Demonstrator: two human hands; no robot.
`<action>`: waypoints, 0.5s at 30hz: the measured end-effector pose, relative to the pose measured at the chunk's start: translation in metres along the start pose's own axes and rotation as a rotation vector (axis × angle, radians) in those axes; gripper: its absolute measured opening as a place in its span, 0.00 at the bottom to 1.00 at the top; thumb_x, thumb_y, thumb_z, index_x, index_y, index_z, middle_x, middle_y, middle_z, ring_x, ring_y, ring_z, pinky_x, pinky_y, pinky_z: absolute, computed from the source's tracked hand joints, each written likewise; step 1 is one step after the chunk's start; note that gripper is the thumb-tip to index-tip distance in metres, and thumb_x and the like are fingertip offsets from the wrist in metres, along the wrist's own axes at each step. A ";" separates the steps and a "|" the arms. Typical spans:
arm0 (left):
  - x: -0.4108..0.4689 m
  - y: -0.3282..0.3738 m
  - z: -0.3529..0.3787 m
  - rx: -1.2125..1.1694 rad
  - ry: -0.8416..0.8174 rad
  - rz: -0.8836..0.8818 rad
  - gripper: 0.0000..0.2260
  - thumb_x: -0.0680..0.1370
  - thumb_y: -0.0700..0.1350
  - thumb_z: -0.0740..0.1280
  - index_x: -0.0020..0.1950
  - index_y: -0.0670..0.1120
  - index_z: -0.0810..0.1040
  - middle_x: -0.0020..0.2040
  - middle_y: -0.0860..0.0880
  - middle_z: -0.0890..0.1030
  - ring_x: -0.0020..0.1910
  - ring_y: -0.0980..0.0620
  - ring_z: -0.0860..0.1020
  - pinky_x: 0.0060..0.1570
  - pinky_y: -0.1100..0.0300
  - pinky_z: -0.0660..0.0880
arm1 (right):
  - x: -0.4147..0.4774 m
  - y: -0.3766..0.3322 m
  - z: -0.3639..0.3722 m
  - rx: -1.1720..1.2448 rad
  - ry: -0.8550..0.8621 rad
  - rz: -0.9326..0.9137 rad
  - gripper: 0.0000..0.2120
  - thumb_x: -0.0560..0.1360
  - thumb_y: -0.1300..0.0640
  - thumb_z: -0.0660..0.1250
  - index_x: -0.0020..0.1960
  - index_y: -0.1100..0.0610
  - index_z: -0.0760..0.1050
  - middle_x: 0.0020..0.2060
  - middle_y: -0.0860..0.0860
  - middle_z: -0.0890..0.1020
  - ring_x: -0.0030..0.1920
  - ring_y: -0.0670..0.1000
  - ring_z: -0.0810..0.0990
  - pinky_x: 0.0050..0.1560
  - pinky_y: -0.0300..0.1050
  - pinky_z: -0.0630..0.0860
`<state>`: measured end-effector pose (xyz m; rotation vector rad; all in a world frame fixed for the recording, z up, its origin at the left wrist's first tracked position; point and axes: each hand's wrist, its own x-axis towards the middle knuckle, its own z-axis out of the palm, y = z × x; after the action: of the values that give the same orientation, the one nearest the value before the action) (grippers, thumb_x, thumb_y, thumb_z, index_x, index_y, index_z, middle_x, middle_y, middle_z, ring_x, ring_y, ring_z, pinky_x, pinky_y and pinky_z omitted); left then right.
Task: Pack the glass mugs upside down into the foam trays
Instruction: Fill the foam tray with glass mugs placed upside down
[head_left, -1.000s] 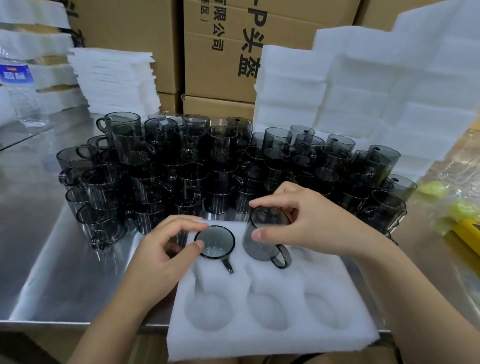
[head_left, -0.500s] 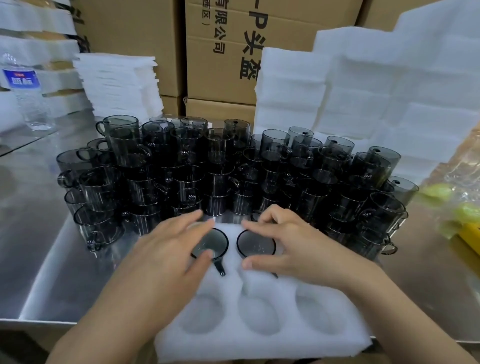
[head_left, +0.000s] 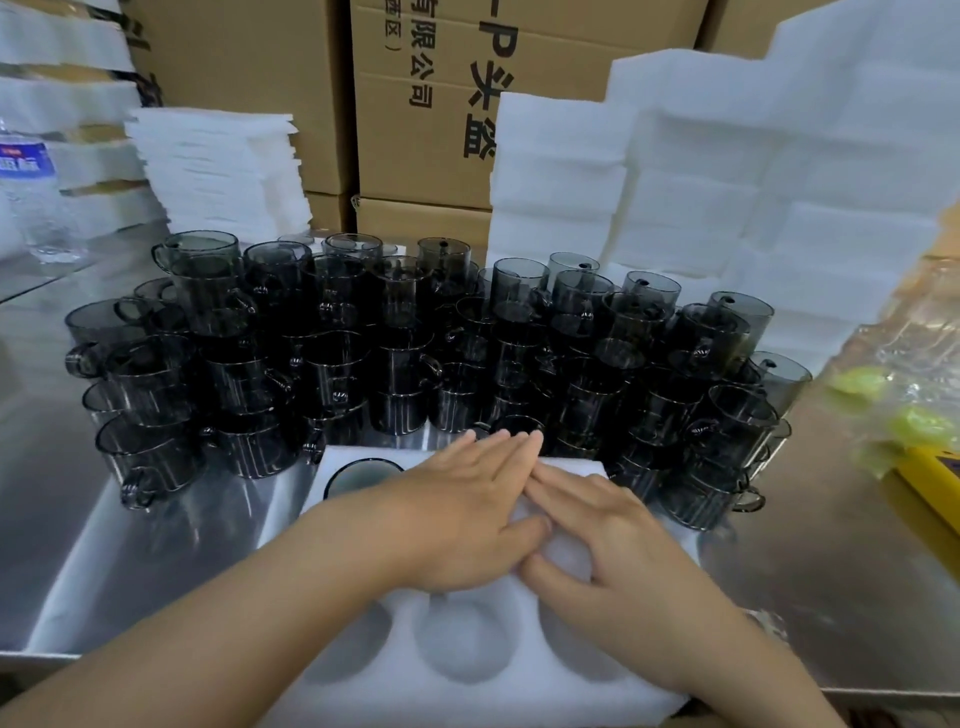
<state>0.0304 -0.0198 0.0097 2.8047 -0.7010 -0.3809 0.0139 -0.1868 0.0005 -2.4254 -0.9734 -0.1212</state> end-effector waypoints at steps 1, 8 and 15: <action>0.000 0.000 0.002 -0.009 -0.006 -0.002 0.30 0.81 0.60 0.45 0.76 0.52 0.32 0.77 0.57 0.37 0.66 0.69 0.32 0.56 0.77 0.24 | 0.000 -0.001 0.001 0.017 0.019 0.007 0.22 0.73 0.44 0.57 0.65 0.45 0.70 0.57 0.38 0.75 0.55 0.43 0.73 0.59 0.35 0.65; -0.001 -0.002 0.010 -0.045 0.116 -0.047 0.30 0.78 0.65 0.43 0.77 0.57 0.38 0.78 0.59 0.46 0.74 0.66 0.42 0.65 0.69 0.35 | 0.007 0.002 -0.013 0.203 0.091 0.082 0.10 0.67 0.61 0.69 0.49 0.57 0.81 0.47 0.48 0.81 0.43 0.39 0.75 0.44 0.25 0.68; 0.002 -0.002 0.006 0.005 0.292 -0.160 0.27 0.75 0.66 0.46 0.65 0.53 0.69 0.57 0.53 0.71 0.65 0.54 0.64 0.65 0.55 0.61 | 0.011 0.003 0.006 0.182 0.272 0.177 0.11 0.73 0.67 0.65 0.47 0.56 0.84 0.44 0.38 0.80 0.42 0.29 0.73 0.43 0.22 0.66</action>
<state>0.0312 -0.0199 0.0026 2.8445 -0.4163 0.0068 0.0233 -0.1789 -0.0028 -2.2426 -0.6193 -0.2787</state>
